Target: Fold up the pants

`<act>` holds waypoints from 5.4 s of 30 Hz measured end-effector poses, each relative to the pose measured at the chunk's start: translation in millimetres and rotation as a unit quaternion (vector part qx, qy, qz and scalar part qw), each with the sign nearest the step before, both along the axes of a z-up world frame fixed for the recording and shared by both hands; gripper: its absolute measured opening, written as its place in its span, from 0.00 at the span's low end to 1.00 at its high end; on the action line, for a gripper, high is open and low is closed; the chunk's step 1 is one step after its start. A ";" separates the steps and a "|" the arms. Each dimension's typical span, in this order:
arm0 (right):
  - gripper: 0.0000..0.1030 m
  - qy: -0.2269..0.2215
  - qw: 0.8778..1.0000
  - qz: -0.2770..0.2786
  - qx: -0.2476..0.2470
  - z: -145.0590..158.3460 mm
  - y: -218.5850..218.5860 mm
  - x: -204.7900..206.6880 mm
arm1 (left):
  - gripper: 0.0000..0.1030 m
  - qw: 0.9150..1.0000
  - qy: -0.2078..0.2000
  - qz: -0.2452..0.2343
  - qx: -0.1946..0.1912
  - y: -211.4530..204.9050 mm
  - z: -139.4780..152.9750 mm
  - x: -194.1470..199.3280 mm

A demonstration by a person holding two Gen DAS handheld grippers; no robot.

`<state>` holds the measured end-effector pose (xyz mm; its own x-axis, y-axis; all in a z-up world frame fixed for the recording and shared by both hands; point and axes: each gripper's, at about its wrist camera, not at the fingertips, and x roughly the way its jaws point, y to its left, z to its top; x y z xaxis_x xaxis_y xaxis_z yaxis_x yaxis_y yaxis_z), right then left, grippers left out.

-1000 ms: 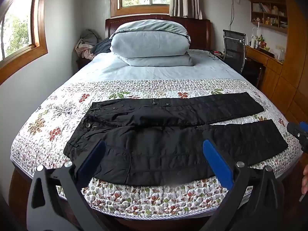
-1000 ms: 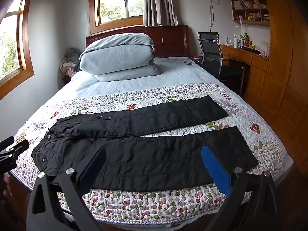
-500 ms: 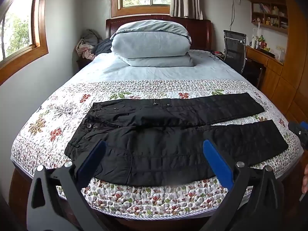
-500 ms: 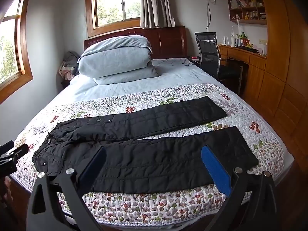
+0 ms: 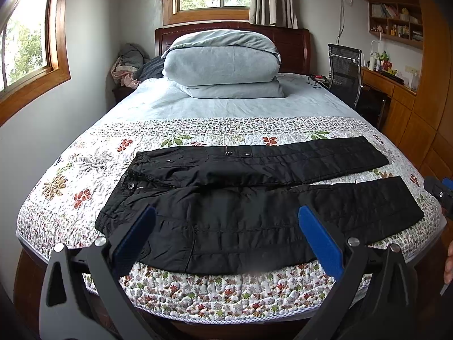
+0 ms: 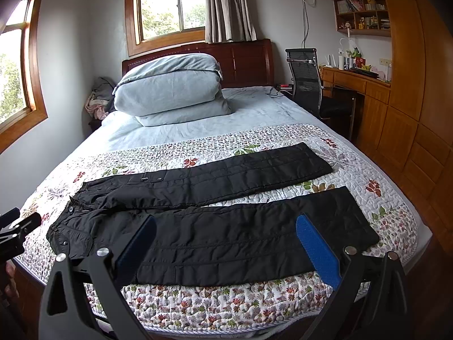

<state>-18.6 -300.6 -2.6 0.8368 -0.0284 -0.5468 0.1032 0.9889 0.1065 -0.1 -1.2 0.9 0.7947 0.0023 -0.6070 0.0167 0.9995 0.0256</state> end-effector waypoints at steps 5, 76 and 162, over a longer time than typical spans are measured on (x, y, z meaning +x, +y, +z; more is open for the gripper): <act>0.97 -0.002 1.000 0.002 -0.003 0.4 1.2 -0.1 | 0.98 1.000 0.000 -0.001 -0.001 0.2 0.0 0.3; 0.97 0.011 0.999 0.039 -0.010 24.6 -66.0 85.8 | 0.98 0.992 0.092 -0.023 -0.080 57.8 -21.8 89.6; 0.14 0.004 0.995 0.085 -0.048 -13.2 -222.9 263.8 | 0.21 0.958 0.141 -0.010 -0.248 272.2 -35.8 181.5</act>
